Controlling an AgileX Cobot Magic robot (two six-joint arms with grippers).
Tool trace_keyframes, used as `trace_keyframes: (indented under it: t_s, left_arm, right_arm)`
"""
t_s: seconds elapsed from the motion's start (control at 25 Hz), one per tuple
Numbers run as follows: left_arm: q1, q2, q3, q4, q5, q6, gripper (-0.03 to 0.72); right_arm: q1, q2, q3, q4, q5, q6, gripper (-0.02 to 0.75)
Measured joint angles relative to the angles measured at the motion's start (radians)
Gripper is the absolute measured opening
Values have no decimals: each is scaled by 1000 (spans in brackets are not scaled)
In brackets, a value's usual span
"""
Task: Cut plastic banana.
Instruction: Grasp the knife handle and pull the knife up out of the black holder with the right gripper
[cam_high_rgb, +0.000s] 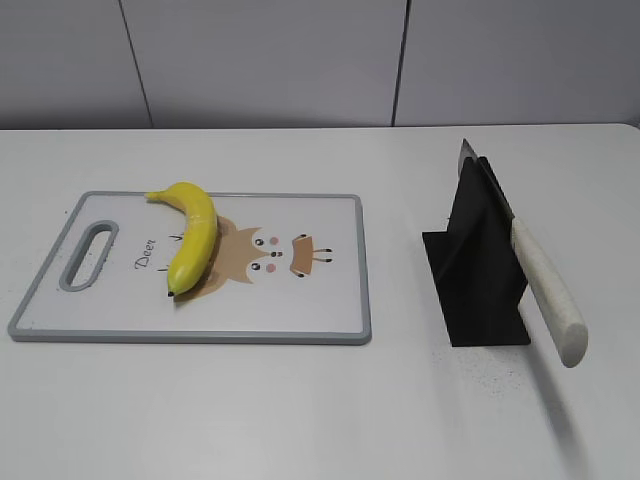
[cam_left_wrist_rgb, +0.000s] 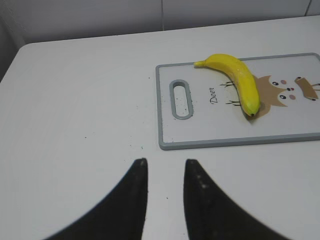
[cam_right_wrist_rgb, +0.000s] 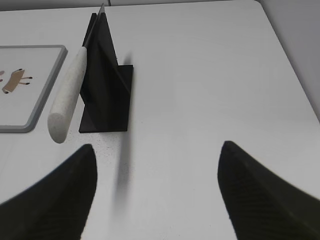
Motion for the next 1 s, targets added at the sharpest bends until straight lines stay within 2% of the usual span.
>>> trace_keyframes:
  t_s: [1.0]
  left_arm:
    - [0,0,0,0,0,0,240]
  right_arm:
    - [0,0,0,0,0,1,589]
